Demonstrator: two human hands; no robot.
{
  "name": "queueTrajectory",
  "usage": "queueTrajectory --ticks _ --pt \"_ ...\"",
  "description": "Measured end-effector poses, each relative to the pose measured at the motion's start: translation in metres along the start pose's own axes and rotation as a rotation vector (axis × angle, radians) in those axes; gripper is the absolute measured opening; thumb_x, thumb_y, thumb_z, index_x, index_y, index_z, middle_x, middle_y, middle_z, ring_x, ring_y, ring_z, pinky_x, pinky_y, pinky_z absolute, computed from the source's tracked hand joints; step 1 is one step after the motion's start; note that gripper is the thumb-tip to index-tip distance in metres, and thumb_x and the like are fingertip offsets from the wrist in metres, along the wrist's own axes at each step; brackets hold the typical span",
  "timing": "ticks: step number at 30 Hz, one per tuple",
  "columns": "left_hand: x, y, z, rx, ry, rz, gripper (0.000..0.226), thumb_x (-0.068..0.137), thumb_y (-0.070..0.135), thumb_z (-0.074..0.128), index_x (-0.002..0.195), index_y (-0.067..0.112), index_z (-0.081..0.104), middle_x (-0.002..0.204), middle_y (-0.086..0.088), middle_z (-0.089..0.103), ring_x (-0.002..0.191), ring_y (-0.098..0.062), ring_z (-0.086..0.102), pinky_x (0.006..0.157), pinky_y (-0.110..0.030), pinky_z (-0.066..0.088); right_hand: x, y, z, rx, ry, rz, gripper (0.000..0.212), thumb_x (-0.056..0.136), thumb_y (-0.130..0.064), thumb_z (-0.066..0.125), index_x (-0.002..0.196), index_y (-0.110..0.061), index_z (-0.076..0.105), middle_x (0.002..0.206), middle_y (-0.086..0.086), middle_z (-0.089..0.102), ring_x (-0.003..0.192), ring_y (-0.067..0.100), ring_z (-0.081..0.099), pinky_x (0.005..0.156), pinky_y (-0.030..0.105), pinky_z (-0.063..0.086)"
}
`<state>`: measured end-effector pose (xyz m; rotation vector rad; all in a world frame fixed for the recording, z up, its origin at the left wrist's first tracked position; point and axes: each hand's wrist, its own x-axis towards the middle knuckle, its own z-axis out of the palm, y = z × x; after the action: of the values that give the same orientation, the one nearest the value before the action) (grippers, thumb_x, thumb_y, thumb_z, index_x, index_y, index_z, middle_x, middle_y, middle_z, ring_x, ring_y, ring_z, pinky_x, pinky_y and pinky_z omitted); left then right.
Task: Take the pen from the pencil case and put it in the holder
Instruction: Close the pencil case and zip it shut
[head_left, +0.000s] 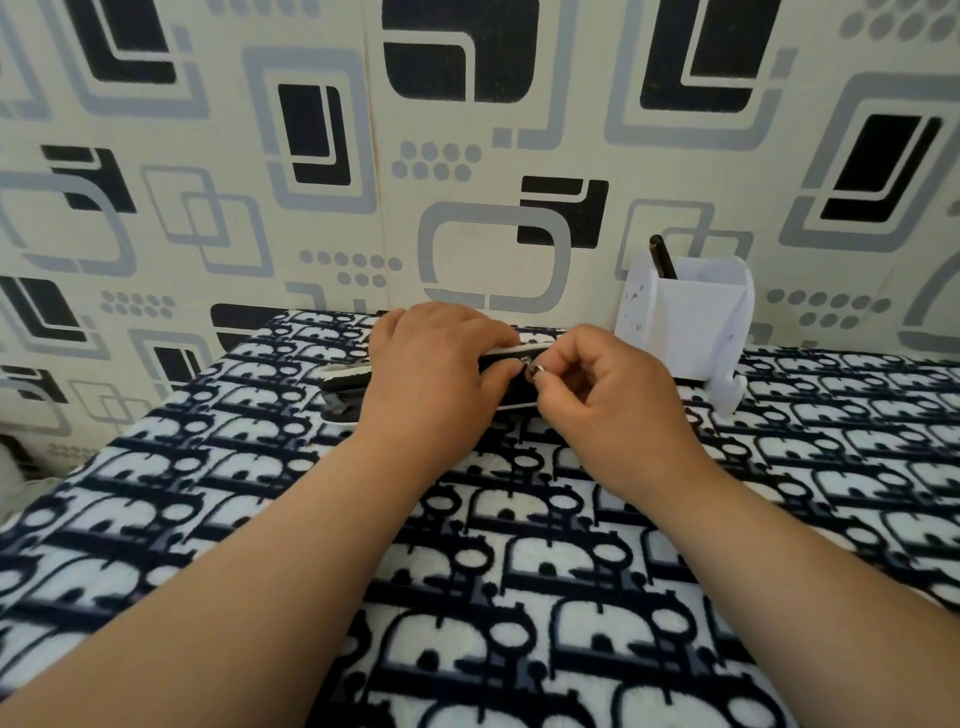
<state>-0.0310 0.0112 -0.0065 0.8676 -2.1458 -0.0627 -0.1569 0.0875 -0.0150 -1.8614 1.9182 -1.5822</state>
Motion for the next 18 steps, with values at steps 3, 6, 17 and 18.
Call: queueTrajectory --ticks 3,6,17,18 --pt "0.0 -0.001 0.001 -0.01 0.013 -0.018 0.016 0.08 0.03 0.065 0.095 0.026 0.069 0.102 0.004 0.068 0.109 -0.02 0.051 0.095 -0.034 0.02 0.001 0.002 -0.001 -0.027 0.037 0.021 0.013 0.077 -0.013 0.061 0.067 -0.019 0.056 0.052 -0.011 0.053 0.049 0.002 0.048 0.049 0.011 0.04" --pt "0.0 -0.001 0.002 -0.014 0.016 -0.031 0.012 0.08 0.031 0.065 0.092 0.028 0.069 0.101 0.008 0.067 0.108 -0.017 0.049 0.09 -0.027 0.015 0.003 0.004 -0.002 -0.087 0.087 0.051 0.012 0.076 -0.015 0.061 0.066 -0.02 0.056 0.053 -0.011 0.054 0.052 0.001 0.049 0.047 0.012 0.04" --pt "0.0 -0.006 0.0 -0.057 0.009 -0.056 0.007 0.081 0.029 0.065 0.088 0.029 0.067 0.097 0.014 0.059 0.107 -0.014 0.046 0.091 -0.027 0.013 0.008 0.011 -0.01 -0.164 0.178 0.16 0.009 0.076 -0.014 0.057 0.067 -0.017 0.057 0.06 -0.004 0.059 0.056 0.014 0.053 0.054 0.031 0.048" --pt "0.0 -0.006 0.0 -0.059 0.007 -0.054 0.007 0.081 0.029 0.065 0.088 0.029 0.067 0.097 0.015 0.059 0.107 -0.014 0.046 0.09 -0.026 0.012 0.008 0.011 -0.01 -0.17 0.18 0.159 0.009 0.076 -0.014 0.057 0.067 -0.017 0.057 0.061 -0.004 0.06 0.057 0.015 0.054 0.055 0.032 0.048"
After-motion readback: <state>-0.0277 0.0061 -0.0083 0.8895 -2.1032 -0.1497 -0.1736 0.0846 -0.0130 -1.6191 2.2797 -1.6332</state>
